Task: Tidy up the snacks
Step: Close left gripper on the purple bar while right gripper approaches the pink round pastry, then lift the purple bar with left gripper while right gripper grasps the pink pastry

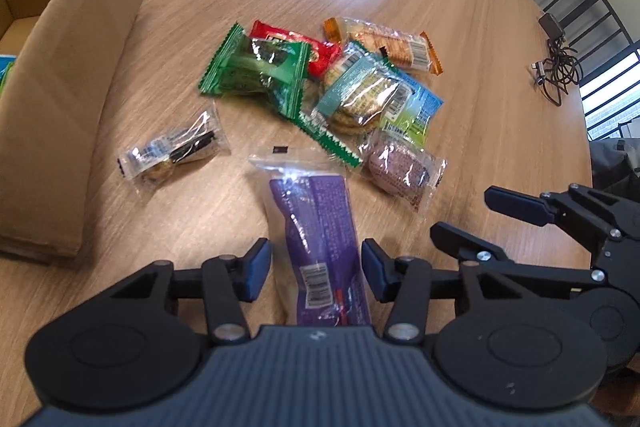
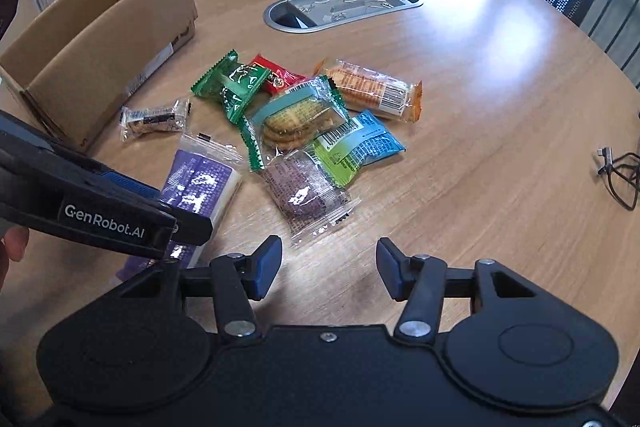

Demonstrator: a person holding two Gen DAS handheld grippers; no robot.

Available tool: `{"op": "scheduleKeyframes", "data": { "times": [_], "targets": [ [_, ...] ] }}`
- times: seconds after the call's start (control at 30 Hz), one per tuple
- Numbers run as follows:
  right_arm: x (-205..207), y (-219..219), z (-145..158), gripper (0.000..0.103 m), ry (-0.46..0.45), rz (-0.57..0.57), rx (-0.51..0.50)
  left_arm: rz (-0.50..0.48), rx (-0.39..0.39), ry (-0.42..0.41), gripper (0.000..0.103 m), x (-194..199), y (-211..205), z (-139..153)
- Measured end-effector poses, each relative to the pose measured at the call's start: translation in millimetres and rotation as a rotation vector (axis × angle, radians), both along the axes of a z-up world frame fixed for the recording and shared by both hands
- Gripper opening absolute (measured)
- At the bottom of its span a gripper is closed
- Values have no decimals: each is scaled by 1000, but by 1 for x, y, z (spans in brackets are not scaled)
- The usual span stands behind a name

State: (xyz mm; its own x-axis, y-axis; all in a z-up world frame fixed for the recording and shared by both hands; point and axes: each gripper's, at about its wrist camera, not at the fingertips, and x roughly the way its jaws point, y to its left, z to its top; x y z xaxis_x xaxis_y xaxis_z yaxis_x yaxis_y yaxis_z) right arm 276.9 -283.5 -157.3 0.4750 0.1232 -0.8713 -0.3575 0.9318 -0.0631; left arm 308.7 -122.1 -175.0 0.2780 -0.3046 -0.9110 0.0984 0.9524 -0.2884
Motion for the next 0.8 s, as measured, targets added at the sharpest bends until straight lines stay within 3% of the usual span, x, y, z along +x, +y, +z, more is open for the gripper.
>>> {"op": "scheduleKeyframes", "data": {
  "times": [0.07, 0.27, 0.8],
  "targets": [
    [3, -1, -3, 54, 5, 11, 2, -10, 14, -8, 41, 1, -3, -1],
    [9, 4, -6, 60, 2, 54, 6, -20, 5, -12, 30, 3, 0, 2],
    [31, 24, -21, 63, -29, 131, -42, 17, 16, -39, 26, -3, 25, 16]
  ]
}}
